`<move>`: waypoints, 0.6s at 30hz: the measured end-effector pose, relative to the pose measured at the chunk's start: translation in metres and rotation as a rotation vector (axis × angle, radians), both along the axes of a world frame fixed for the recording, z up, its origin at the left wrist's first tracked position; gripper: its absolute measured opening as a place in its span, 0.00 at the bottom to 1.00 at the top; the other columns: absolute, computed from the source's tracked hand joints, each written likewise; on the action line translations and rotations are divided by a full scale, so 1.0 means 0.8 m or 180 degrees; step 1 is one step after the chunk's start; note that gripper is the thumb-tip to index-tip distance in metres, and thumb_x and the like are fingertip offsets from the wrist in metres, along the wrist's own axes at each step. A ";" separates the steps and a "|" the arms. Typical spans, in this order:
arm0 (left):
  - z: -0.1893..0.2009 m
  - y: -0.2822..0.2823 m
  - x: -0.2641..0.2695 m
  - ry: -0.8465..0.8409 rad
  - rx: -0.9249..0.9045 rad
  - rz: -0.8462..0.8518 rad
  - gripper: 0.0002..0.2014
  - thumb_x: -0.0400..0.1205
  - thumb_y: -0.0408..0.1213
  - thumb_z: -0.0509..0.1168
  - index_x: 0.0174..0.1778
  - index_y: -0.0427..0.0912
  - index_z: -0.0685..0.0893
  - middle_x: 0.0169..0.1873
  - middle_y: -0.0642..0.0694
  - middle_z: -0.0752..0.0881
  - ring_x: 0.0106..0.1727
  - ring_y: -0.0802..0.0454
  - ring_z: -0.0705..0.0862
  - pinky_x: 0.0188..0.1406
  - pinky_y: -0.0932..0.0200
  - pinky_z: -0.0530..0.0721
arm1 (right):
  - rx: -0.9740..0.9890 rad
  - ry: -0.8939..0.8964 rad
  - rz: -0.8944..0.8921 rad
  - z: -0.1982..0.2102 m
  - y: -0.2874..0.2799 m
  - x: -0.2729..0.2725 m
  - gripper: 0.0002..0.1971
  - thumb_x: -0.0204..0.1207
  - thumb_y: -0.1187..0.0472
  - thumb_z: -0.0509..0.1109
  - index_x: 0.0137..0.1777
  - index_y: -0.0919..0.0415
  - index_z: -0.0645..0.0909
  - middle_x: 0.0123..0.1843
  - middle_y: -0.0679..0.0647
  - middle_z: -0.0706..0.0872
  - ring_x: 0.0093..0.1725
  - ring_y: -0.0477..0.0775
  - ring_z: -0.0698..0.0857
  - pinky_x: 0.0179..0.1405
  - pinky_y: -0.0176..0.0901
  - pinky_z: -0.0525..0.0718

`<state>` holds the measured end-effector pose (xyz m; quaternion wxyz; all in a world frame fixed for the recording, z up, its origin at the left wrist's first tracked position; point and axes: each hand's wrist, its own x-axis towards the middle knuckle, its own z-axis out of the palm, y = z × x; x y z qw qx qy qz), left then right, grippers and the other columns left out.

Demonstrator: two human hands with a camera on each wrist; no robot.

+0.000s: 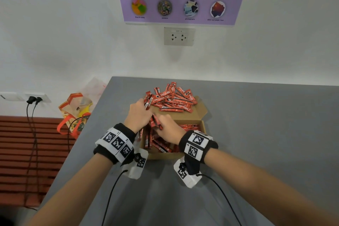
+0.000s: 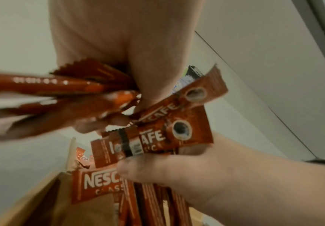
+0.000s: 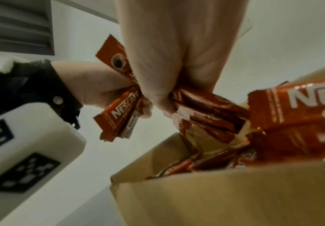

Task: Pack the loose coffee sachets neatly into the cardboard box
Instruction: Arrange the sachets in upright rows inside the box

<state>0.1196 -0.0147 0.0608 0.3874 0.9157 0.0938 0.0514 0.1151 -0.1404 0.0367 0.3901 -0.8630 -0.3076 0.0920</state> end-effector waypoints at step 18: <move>0.038 -0.066 -0.005 -0.1376 -0.0155 -0.0514 0.07 0.81 0.37 0.65 0.49 0.37 0.82 0.30 0.58 0.79 0.32 0.65 0.79 0.36 0.77 0.73 | 0.0697 -0.0161 -0.0726 0.035 -0.049 0.008 0.17 0.77 0.77 0.61 0.66 0.70 0.72 0.48 0.64 0.84 0.45 0.56 0.84 0.41 0.38 0.78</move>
